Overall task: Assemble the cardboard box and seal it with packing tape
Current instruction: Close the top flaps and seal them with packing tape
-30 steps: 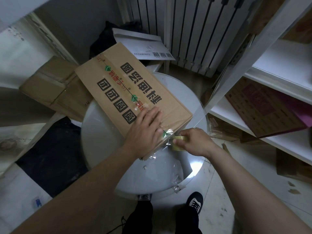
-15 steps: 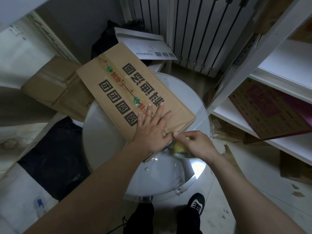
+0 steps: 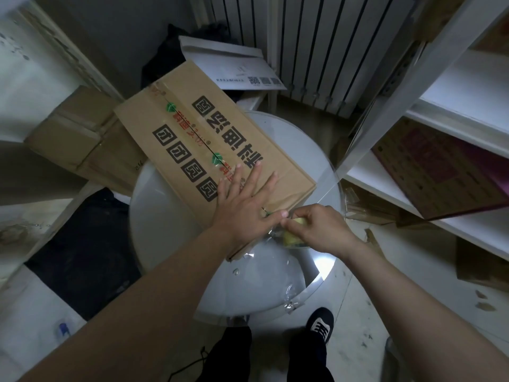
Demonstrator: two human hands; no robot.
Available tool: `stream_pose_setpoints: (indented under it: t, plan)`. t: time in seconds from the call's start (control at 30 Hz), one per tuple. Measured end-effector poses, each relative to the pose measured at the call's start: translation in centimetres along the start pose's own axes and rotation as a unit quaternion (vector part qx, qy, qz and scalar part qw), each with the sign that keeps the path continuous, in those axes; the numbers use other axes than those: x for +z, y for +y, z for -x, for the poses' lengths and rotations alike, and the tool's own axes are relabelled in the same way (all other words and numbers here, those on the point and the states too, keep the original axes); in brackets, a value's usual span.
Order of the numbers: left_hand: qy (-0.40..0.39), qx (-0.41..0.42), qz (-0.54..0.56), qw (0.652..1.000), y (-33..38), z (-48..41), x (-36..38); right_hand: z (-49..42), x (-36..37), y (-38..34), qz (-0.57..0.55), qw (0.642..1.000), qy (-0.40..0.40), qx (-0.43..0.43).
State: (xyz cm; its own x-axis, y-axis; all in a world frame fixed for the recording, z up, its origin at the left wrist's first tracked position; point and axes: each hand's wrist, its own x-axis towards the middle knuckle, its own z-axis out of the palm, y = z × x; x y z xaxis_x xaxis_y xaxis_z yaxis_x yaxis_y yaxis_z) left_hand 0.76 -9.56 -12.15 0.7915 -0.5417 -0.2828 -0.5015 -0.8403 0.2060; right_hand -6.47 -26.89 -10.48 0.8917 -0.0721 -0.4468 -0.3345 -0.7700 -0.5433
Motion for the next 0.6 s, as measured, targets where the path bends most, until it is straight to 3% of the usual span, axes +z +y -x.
stream_pose_setpoints:
  t: [0.6]
  plan:
    - [0.033, 0.007, 0.03, 0.999, 5.9, -0.4, 0.8, 3.3, -1.4, 6.4, -0.227, 0.974, 0.013, 0.002]
